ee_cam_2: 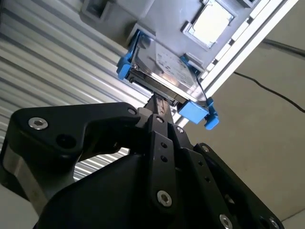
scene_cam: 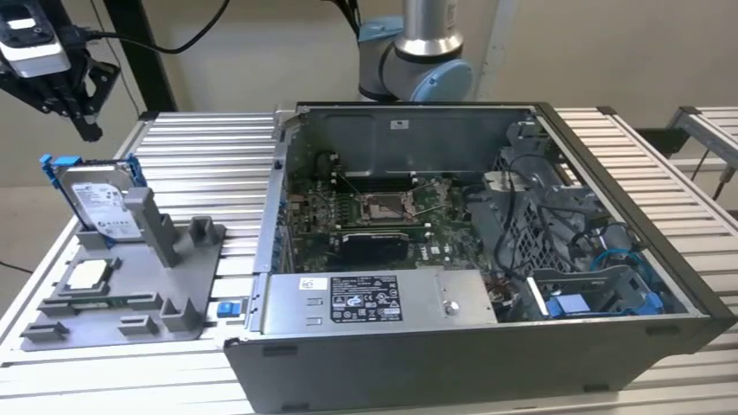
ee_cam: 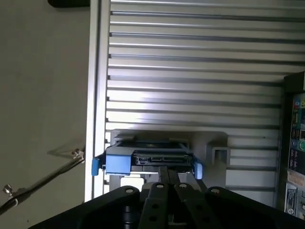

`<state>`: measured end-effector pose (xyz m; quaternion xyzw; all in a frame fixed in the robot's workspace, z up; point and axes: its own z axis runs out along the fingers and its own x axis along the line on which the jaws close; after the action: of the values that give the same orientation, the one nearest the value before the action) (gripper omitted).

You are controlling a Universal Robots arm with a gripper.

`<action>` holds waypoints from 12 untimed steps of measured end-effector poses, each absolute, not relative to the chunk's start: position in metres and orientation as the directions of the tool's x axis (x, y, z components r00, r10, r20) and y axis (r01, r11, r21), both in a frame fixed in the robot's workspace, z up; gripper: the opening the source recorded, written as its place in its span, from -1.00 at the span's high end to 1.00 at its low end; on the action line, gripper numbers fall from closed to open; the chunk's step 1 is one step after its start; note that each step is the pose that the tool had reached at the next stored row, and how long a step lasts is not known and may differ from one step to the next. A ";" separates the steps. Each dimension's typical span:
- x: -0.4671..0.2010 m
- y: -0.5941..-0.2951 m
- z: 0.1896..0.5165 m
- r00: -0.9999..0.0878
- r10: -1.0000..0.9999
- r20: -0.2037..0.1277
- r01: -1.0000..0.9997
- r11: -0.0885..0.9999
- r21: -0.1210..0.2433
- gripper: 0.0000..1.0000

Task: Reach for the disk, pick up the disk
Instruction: 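Reach for the disk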

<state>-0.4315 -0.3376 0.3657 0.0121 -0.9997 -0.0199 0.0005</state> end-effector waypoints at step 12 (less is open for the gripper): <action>-0.456 -0.338 0.364 -1.000 -0.026 0.003 -0.025 0.999 0.041 1.00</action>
<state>-0.4562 -0.3377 0.3642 0.0127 -0.9997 -0.0203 0.0017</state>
